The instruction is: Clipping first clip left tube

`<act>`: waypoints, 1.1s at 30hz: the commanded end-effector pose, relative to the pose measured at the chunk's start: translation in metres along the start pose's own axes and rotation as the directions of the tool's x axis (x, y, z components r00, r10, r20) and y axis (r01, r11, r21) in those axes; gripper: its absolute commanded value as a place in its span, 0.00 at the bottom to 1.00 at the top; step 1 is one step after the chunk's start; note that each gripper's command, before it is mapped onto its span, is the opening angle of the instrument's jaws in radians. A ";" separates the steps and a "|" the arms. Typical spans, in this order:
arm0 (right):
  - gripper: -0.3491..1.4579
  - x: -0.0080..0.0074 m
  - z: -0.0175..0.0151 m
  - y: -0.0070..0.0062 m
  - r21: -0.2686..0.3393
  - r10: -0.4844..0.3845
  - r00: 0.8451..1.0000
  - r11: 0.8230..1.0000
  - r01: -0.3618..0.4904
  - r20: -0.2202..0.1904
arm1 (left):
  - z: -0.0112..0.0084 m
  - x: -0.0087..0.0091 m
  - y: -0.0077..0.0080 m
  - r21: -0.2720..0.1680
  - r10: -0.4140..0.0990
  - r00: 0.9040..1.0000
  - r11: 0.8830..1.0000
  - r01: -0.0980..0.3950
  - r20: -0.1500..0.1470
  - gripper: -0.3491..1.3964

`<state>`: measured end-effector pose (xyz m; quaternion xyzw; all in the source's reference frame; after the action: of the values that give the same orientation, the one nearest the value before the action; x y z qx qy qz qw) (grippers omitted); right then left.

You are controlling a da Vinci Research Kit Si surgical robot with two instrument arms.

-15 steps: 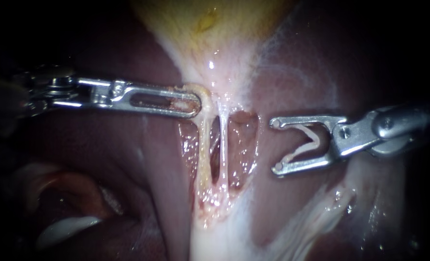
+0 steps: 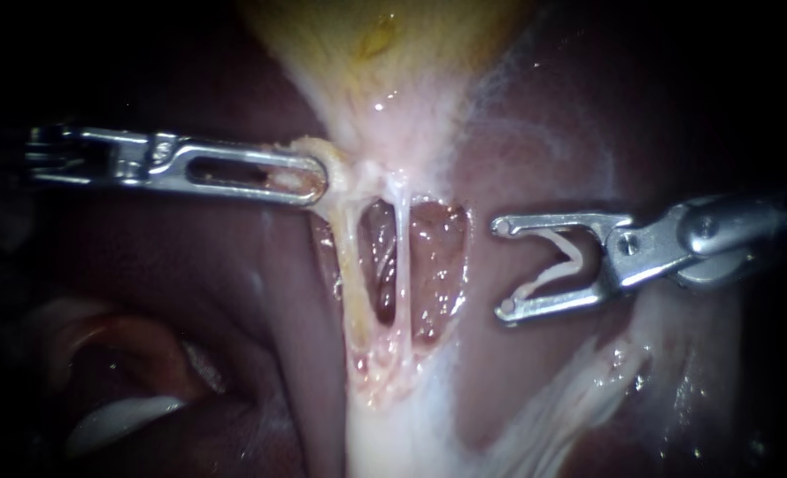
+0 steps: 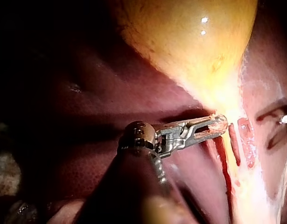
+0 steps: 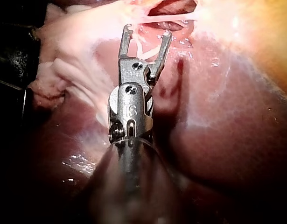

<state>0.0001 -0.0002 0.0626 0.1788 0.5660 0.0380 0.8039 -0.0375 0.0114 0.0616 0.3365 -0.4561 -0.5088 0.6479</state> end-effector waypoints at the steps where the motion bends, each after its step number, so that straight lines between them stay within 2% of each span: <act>1: 0.47 0.0000 0.0001 0.0000 0.003 0.004 1.000 1.000 -0.004 -0.001 | -0.0001 0.0001 -0.0002 0.001 -0.001 1.000 1.000 0.001 0.003 0.00; 8: 0.47 -0.0001 0.0021 -0.0002 0.001 0.042 0.999 0.999 -0.042 -0.001 | -0.0001 0.0003 -0.0007 0.000 0.004 1.000 1.000 -0.004 0.004 0.00; 12: 0.47 -0.0007 0.0043 -0.0004 -0.008 0.102 0.995 0.995 -0.102 0.000 | -0.0001 0.0003 -0.0008 -0.001 0.004 1.000 1.000 -0.004 0.004 0.00; 22: 0.47 -0.0029 0.0096 -0.0014 0.014 0.208 0.978 0.978 -0.208 -0.004 | 0.0001 0.0004 -0.0012 -0.002 0.004 1.000 1.000 -0.004 0.005 0.00; 33: 0.47 -0.0041 0.0137 -0.0019 0.033 0.261 0.965 0.965 -0.261 -0.002 | 0.0002 0.0004 -0.0017 -0.006 0.008 1.000 1.000 -0.008 0.008 0.00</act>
<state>0.0113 -0.0065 0.0699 0.2649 0.5408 0.1351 0.7869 -0.0383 0.0106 0.0602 0.3306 -0.4587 -0.5093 0.6488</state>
